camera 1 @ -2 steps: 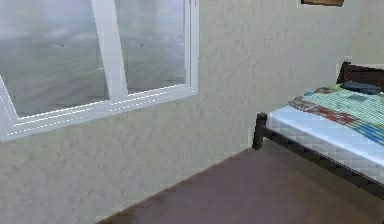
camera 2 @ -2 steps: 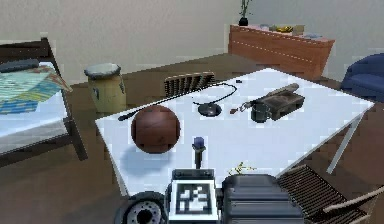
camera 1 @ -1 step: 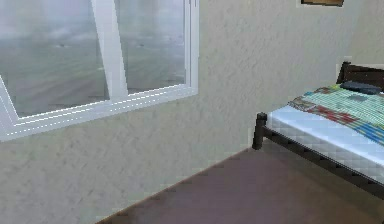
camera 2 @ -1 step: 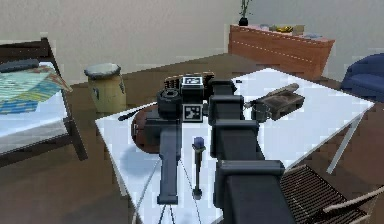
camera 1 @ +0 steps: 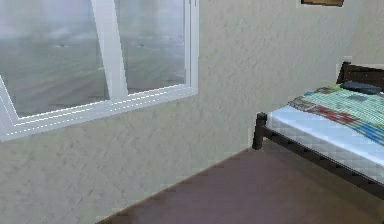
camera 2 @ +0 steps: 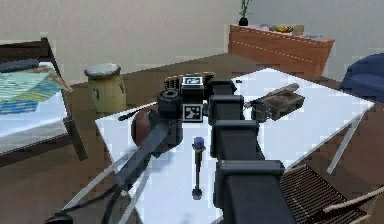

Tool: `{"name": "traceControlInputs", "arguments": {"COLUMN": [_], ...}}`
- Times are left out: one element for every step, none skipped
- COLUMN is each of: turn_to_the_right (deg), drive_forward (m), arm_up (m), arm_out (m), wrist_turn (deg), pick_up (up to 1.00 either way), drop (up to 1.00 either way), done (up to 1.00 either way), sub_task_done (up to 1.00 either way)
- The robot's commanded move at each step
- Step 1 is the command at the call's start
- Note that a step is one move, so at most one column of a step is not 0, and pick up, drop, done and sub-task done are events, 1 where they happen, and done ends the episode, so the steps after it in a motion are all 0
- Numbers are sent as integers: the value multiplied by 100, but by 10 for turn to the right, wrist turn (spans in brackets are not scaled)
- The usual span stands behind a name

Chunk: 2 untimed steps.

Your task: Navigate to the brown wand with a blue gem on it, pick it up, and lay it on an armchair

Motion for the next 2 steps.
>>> {"name": "traceControlInputs", "arguments": {"turn_to_the_right": [0,0], "drive_forward": [0,0], "arm_up": [0,0], "arm_out": [0,0], "wrist_turn": [450,450], "pick_up": [0,0], "drop": [0,0], "done": [0,0], "sub_task_done": [0,0]}}
